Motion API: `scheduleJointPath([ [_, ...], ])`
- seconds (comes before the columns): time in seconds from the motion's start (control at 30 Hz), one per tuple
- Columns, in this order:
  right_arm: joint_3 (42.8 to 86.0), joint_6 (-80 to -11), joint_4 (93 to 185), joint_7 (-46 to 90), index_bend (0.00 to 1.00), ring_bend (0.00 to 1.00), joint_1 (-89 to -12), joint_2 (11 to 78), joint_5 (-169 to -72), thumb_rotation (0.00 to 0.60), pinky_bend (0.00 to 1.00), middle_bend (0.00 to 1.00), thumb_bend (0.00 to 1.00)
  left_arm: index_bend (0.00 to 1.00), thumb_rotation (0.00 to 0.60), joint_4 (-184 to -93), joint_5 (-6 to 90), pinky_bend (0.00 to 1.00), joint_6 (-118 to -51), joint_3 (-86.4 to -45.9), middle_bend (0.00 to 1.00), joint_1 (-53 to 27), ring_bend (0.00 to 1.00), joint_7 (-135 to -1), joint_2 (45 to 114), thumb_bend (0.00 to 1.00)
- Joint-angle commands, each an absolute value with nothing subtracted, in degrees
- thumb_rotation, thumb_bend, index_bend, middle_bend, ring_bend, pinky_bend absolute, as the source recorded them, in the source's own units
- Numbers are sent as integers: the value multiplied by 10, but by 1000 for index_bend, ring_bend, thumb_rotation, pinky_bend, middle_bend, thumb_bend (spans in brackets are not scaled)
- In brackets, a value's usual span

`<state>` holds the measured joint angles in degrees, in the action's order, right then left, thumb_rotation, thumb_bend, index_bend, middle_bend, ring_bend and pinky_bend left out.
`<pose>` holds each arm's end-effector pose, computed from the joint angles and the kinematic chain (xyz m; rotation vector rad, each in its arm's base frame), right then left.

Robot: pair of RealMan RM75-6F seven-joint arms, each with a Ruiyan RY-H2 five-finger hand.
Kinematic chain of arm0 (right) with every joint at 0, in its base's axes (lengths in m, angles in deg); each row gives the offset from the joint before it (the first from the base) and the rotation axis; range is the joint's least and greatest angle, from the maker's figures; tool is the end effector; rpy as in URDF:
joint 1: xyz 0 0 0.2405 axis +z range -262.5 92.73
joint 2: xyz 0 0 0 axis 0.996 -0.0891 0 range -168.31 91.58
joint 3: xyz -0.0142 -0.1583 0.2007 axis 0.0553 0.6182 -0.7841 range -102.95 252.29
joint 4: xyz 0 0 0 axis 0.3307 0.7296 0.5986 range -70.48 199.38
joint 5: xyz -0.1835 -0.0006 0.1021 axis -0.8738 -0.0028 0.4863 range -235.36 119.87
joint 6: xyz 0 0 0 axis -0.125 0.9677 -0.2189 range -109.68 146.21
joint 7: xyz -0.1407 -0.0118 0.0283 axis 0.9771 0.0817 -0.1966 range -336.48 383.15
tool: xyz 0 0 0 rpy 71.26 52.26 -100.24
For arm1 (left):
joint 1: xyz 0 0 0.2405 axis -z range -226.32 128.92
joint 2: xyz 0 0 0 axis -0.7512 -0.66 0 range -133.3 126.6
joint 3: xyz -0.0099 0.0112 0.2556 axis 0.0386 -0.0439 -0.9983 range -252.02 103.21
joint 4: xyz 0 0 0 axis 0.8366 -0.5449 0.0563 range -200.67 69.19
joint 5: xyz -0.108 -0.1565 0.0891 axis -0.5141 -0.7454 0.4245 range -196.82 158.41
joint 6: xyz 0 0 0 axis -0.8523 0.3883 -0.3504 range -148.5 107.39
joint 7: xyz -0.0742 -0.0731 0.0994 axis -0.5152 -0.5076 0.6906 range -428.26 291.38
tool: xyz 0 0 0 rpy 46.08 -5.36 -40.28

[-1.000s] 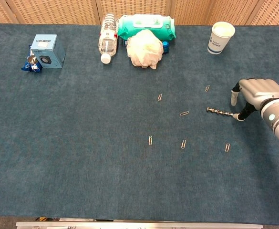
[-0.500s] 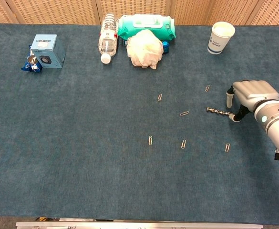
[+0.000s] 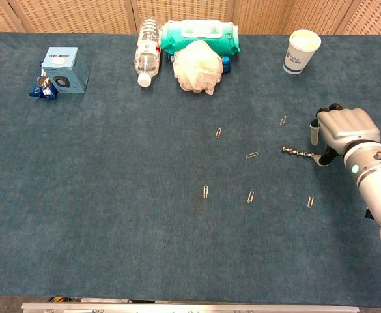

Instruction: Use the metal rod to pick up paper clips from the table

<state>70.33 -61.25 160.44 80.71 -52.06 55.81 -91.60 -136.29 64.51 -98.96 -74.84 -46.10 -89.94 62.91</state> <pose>-0.2245 -0.2606 -0.0247 1.5865 -0.9777 0.2577 -0.4029 0.1568 0.1791 -1.3235 -1.0809 -0.7686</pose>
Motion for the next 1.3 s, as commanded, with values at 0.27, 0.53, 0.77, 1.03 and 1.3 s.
scheduleJointPath([
  [0.27, 704, -608, 1591, 818, 488, 51, -521, 569, -915, 600, 242, 151, 235, 572, 600, -1360, 643, 738, -989, -747, 562, -462, 535, -897, 631, 142],
  [0.53, 705, -607, 1587, 828, 505, 51, -520, 576, -916, 600, 241, 151, 238, 573, 600, -1357, 642, 738, -988, -747, 562, -463, 535, -900, 632, 142],
  [0.77, 702, -605, 1580, 835, 517, 51, -520, 581, -913, 600, 240, 151, 257, 573, 600, -1352, 641, 738, -988, -747, 562, -465, 535, -902, 634, 142],
  [1.03, 697, -600, 1576, 840, 520, 51, -519, 583, -907, 600, 240, 151, 257, 573, 600, -1347, 641, 738, -988, -746, 563, -466, 535, -904, 636, 142],
  [1.3, 696, -594, 1574, 844, 521, 51, -517, 585, -901, 600, 239, 151, 258, 573, 600, -1345, 640, 738, -987, -746, 563, -467, 535, -907, 637, 142],
])
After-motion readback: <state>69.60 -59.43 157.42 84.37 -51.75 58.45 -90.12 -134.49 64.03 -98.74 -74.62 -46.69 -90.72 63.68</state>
